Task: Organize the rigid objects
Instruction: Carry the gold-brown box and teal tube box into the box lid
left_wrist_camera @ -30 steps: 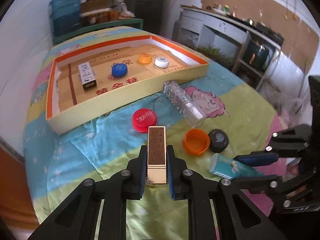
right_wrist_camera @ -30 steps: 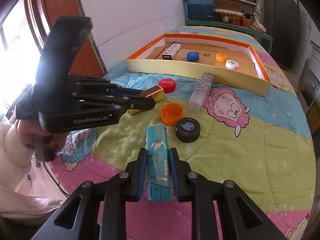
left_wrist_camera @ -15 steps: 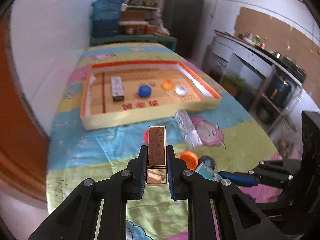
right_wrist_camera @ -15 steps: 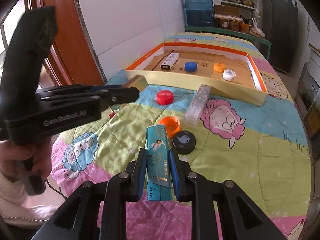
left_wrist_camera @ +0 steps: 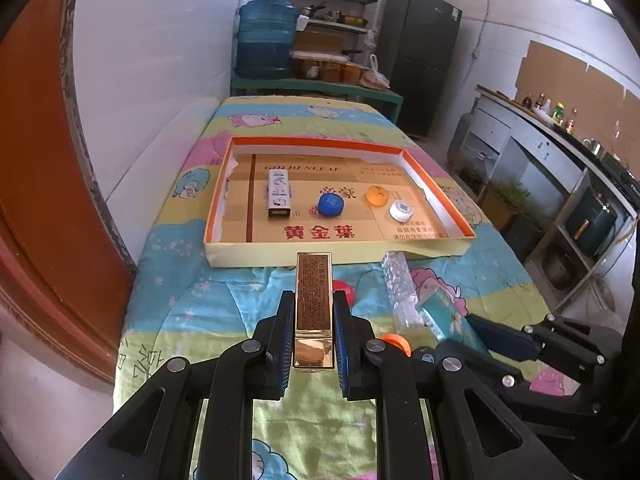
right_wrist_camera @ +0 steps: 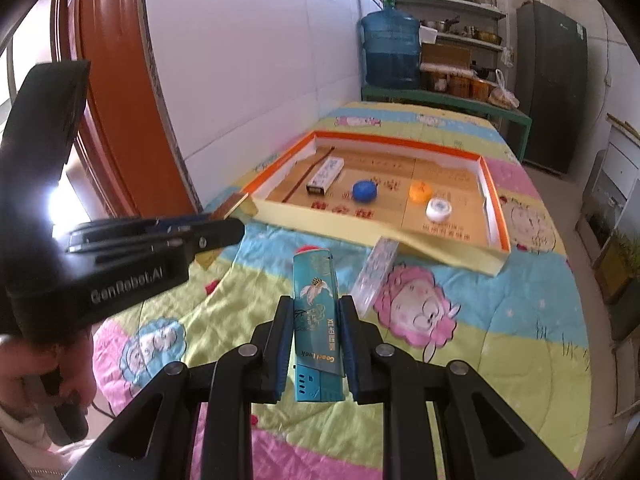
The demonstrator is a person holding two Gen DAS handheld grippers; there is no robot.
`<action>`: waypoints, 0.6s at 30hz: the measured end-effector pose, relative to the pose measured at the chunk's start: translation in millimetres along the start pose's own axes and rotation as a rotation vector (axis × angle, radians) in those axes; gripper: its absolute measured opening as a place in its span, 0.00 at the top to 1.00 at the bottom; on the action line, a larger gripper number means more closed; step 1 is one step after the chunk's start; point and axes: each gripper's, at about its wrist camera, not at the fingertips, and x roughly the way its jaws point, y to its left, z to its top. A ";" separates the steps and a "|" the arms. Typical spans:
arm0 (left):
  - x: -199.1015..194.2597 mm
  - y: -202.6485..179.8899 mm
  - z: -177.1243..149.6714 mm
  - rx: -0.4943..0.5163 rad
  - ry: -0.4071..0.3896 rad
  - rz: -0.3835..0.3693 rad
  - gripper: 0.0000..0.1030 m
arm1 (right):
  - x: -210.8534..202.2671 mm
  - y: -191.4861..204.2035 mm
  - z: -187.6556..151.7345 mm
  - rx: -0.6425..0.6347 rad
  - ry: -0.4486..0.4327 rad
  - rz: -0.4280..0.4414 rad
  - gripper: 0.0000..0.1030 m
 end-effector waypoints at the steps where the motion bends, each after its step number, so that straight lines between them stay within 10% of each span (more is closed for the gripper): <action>1: 0.3 -0.4 0.4 -0.002 -0.001 0.001 0.82 | -0.2 -0.5 2.5 -0.002 -0.006 -0.002 0.78; 18: 14.2 -0.3 19.1 -0.030 -0.007 0.000 0.82 | 4.8 -26.8 32.8 0.018 -0.061 -0.030 0.78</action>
